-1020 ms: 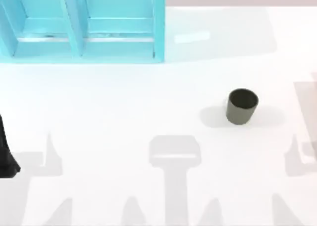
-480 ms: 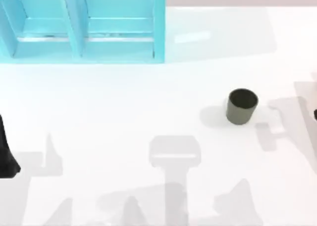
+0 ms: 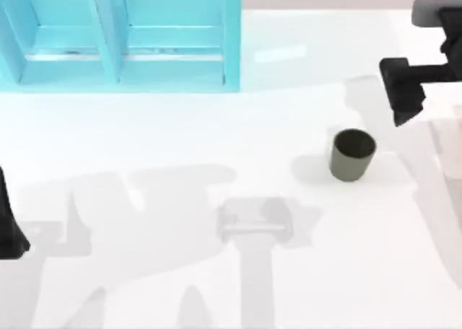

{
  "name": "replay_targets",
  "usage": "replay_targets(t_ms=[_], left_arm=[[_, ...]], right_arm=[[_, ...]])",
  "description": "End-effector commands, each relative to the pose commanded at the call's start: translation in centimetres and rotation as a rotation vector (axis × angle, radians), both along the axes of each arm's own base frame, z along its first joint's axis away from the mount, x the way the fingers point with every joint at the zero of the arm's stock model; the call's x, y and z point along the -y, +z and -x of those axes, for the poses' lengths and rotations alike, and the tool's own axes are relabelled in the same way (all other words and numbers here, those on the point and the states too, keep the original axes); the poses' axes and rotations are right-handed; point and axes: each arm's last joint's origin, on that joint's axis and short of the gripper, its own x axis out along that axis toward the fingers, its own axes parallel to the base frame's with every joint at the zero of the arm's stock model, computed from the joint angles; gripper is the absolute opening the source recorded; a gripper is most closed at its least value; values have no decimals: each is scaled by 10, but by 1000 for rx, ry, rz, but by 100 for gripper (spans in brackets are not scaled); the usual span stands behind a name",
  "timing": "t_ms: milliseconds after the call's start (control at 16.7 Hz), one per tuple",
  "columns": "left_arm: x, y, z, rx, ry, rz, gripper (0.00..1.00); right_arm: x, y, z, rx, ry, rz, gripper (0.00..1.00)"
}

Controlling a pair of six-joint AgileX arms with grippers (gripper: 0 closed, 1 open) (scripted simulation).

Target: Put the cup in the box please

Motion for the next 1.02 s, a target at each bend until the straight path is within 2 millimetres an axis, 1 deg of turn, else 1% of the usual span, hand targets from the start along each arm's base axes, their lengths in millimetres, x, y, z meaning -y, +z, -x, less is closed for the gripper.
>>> replay_targets(t_ms=[120, 240, 360, 480, 600, 840, 900, 1020], left_arm=[[0, 0, 0, 0, 0, 0, 100], [0, 0, 0, 0, 0, 0, 100], [0, 0, 0, 0, 0, 0, 100], [0, 0, 0, 0, 0, 0, 100], [0, 0, 0, 0, 0, 0, 100], [0, 0, 0, 0, 0, 0, 100], [0, 0, 0, 0, 0, 0, 100], [0, 0, 0, 0, 0, 0, 100]], right_arm=[[-11, -10, -26, -61, -33, 19, 100], [-20, -22, -47, -106, -62, 35, 100], [-28, -34, -64, -133, -86, 47, 100], [-34, -43, -77, -147, -101, 54, 100], [-38, -47, -83, -153, -106, 57, 100], [-39, -48, -84, -153, -107, 58, 100], [-36, -48, -84, -152, -111, 56, 100], [-37, -53, -84, -155, -107, 58, 100]])
